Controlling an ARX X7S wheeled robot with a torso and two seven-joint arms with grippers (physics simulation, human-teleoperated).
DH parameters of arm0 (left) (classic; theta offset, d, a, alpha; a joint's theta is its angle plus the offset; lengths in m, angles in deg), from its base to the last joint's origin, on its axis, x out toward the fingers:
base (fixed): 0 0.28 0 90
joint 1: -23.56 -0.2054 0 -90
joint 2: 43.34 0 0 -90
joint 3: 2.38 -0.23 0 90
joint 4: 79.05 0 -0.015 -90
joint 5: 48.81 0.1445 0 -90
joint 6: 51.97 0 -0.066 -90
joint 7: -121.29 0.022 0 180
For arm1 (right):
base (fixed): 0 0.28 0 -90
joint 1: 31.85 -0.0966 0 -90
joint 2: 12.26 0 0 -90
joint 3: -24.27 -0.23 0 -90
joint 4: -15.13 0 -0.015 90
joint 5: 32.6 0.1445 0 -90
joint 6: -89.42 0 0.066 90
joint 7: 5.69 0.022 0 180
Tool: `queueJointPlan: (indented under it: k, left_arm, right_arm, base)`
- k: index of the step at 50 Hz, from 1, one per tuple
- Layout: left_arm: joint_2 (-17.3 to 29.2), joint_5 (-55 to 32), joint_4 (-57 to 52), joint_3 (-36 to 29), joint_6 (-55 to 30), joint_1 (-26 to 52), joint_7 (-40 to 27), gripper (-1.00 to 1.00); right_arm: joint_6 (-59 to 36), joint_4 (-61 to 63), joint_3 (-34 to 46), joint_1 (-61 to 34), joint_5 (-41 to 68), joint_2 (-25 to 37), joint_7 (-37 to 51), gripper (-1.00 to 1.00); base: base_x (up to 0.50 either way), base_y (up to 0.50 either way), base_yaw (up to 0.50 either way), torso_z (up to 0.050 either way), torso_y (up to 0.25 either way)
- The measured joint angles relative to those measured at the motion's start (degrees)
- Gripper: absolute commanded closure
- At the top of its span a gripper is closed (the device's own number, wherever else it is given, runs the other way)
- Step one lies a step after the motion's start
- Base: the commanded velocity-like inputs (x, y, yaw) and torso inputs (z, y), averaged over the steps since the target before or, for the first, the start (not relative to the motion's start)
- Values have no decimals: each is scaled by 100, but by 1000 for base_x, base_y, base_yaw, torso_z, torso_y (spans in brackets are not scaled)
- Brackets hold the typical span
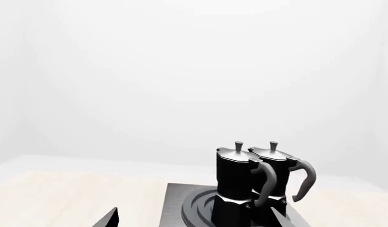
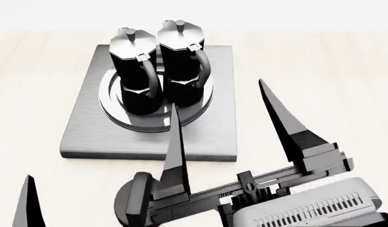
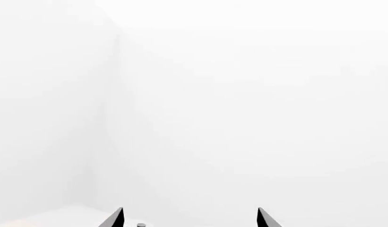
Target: Put both moka pots on the stove.
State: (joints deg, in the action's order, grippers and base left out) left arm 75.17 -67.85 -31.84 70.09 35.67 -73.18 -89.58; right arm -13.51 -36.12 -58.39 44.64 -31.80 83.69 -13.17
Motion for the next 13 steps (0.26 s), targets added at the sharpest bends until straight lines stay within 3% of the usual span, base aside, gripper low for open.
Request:
queueJointPlan:
  k: [13]
  left_arm:
    - [11, 27, -8, 7, 30, -10, -31, -100]
  right_arm:
    - [834, 386, 143, 1321, -124, 168, 302, -100]
  base:
    - [0, 0, 0, 0, 0]
